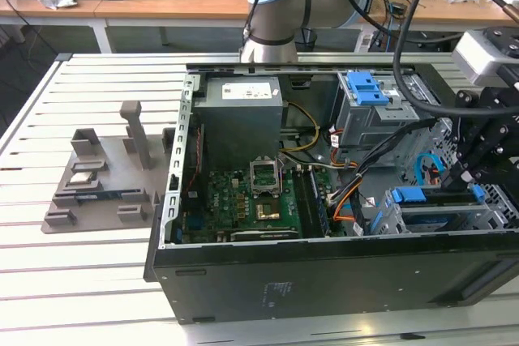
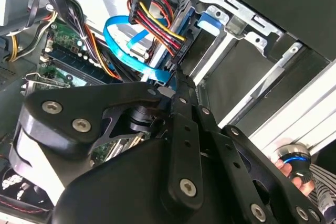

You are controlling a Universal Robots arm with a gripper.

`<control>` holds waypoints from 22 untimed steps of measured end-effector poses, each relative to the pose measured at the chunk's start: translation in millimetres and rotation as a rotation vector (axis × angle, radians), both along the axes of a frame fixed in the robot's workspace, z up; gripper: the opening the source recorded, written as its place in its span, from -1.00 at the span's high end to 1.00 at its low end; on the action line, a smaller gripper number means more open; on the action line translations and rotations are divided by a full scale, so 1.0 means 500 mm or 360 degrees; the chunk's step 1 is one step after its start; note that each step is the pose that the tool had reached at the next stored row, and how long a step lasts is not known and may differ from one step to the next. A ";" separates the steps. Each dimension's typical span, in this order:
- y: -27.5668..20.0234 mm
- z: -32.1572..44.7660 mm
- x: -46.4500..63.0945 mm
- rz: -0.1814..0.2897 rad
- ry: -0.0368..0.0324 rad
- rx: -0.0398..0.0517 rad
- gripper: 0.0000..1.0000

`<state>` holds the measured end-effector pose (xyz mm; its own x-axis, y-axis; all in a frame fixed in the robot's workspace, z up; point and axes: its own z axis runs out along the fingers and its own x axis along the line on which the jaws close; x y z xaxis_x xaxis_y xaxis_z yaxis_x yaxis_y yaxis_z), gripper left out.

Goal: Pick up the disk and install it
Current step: 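Insert the second disk wire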

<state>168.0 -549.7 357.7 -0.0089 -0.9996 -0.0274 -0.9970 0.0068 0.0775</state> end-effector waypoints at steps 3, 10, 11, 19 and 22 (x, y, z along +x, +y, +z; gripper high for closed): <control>0.0001 0.008 -0.001 0.0005 -0.0005 0.0000 0.79; -0.0063 -0.002 -0.001 0.0004 -0.0002 0.0002 0.79; -0.0062 -0.002 -0.001 0.0004 -0.0002 0.0004 0.79; -0.0038 -0.015 0.005 0.0004 0.0010 0.0032 0.79; -0.0036 -0.021 0.007 0.0004 0.0015 0.0036 0.79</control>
<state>171.5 -551.5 347.4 -0.0067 -0.9987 -0.0500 -0.9962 0.0023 0.0872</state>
